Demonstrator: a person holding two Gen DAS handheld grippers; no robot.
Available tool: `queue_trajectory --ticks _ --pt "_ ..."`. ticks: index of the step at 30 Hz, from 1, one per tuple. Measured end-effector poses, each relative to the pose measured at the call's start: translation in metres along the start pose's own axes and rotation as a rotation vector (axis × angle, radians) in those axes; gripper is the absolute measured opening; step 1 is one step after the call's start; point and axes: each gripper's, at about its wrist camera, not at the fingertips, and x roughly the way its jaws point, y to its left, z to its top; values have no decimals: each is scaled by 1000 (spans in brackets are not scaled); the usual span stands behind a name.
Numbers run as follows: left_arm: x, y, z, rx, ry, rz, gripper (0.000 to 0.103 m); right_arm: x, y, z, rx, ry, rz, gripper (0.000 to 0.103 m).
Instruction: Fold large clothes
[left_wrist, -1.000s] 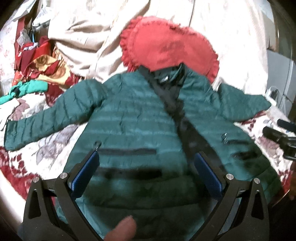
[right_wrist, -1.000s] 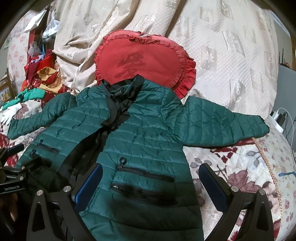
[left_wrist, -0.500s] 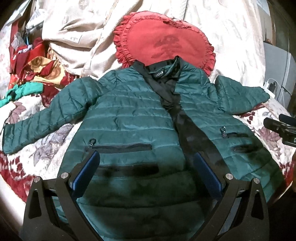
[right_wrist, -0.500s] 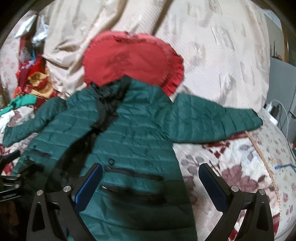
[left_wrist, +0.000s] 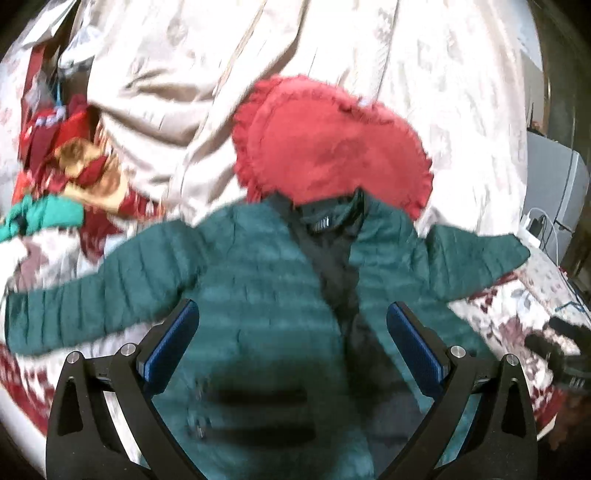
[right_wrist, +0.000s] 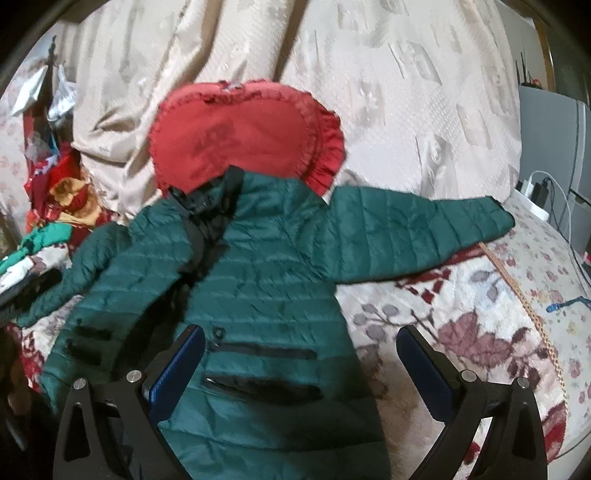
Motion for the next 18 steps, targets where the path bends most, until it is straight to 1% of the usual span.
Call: queue_trajectory --ticks 2,4,5,7,8,9,10,11,12,13,14,16,18 --pt "8 2 15 8 -26 15 102 2 4 2 -3 4 0 103" --pt "22 7 25 -10 -26 30 102 5 8 5 -3 7 1 103" --pt "31 12 26 -30 -23 36 102 5 9 7 -3 3 6 103" --pt "46 22 12 -50 -24 51 102 5 15 12 -11 -20 21 103" --pt "57 26 0 -47 6 105 102 6 16 15 -21 -28 23 103" --pt "71 30 -6 -60 94 185 102 8 18 18 -31 -34 23 103" --pt "79 32 -9 -81 134 196 102 12 19 24 -37 -28 28 103" --pt "86 38 -11 -123 163 168 102 16 18 30 -38 -20 36 103" --pt "89 42 -11 -164 180 145 102 21 18 39 -37 -14 45 103" --pt "90 44 -11 -180 182 137 102 24 18 47 -39 -18 47 103" --pt "91 46 -10 -188 177 139 102 28 19 57 -52 -25 48 103" --pt "92 43 -12 -170 171 164 102 39 25 77 -105 -35 57 103" --pt "98 38 -17 -147 189 190 102 51 29 84 -148 -50 58 103"
